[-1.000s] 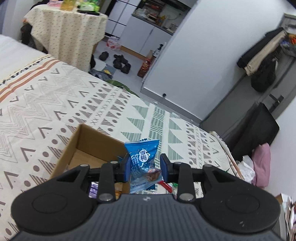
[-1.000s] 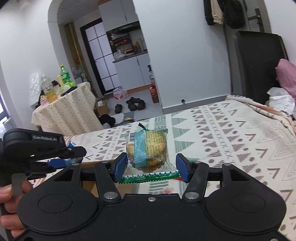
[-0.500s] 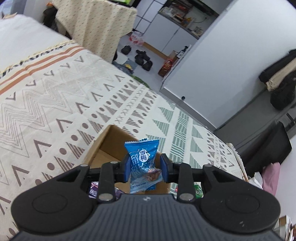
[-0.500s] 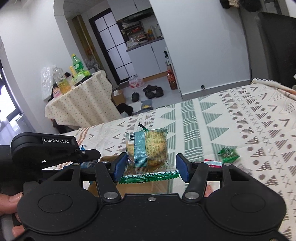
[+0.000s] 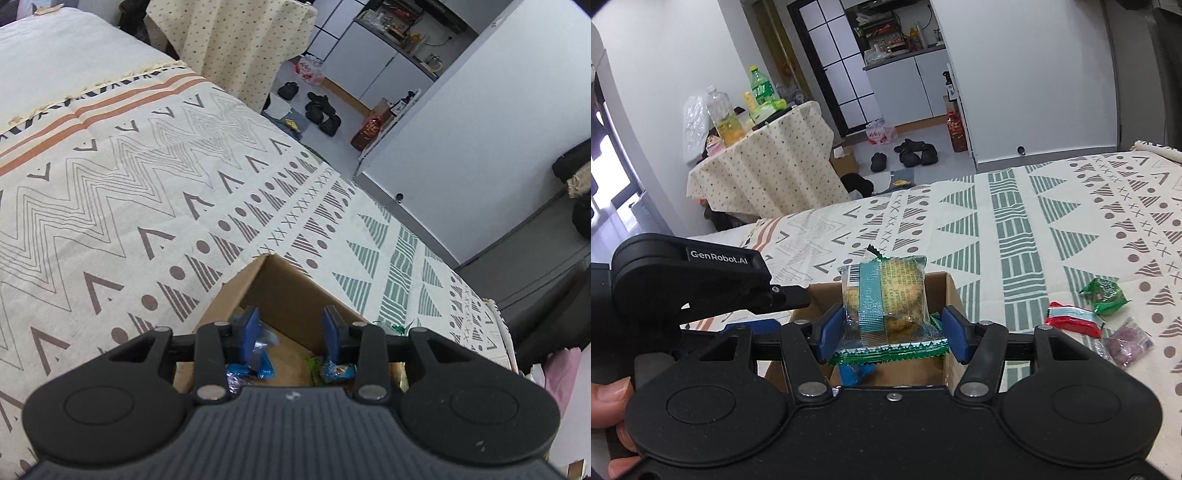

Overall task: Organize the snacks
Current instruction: 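Carry both packs over the box and open both tools to drop them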

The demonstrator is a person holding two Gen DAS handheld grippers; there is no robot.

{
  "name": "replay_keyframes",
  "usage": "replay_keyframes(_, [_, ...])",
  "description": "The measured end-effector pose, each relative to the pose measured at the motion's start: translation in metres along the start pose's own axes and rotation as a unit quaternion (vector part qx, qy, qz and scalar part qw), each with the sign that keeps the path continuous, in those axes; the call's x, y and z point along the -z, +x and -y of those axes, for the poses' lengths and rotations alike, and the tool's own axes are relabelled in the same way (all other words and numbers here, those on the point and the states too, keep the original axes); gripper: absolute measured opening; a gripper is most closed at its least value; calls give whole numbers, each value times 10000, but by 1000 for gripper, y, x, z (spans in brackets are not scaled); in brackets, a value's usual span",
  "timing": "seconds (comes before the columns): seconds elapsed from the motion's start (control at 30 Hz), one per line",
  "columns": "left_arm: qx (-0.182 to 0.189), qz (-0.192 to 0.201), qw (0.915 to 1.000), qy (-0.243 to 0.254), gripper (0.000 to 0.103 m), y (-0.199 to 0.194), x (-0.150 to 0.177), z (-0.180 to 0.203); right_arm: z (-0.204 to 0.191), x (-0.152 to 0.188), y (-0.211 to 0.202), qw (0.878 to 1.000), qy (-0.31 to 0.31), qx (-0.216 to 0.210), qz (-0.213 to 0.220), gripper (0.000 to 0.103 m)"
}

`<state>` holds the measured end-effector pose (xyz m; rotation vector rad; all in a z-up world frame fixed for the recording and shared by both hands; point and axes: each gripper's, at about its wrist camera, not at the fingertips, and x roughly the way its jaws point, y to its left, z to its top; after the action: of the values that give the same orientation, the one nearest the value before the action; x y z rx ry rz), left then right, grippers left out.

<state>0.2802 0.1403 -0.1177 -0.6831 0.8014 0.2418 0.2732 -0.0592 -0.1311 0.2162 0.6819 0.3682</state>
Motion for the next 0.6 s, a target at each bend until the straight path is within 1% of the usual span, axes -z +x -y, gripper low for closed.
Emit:
replay_keyframes(0.07, [-45, -39, 10000, -64, 42, 2, -1, -2, 0, -1, 3, 10000, -22, -39, -50, 58])
replay_keyframes(0.13, [-86, -84, 9998, -144, 54, 3, -2, -3, -2, -1, 3, 9999, -101, -55, -59, 62])
replay_keyframes(0.17, [-127, -85, 9997, -166, 57, 3, -1, -3, -3, -1, 2, 9999, -144, -40, -53, 69])
replay_keyframes(0.2, [-193, -80, 9996, -169, 63, 4, -1, -2, -2, -1, 1, 9999, -157, -14, -34, 75])
replay_keyframes(0.23, [-276, -73, 9995, -145, 70, 3, 0, -1, -1, -1, -1, 9999, -154, 9, -8, 77])
replay_keyframes(0.27, [-362, -68, 9993, -112, 74, 4, 0, 1, 1, -1, -3, 9999, -144, 30, -8, 78])
replay_keyframes(0.3, [-456, -62, 9989, -76, 81, 3, 1, 3, 3, 0, -6, 9999, -130, 52, -25, 79])
replay_keyframes(0.33, [-531, -36, 9986, -40, 84, 2, 2, 5, 5, 0, -8, 9999, -115, 78, -33, 79])
replay_keyframes(0.4, [-569, 12, 9984, 13, 85, 0, 3, 7, 11, 0, -15, 9998, -82, 171, -8, 83])
replay_keyframes(0.53, [-485, 39, 9988, 48, 87, -7, 7, 15, 27, 4, -30, 9994, 13, 345, 32, 84])
replay_keyframes(0.6, [-474, 65, 9988, 121, 87, -10, 10, 20, 35, 6, -39, 9990, 45, 440, 41, 86])
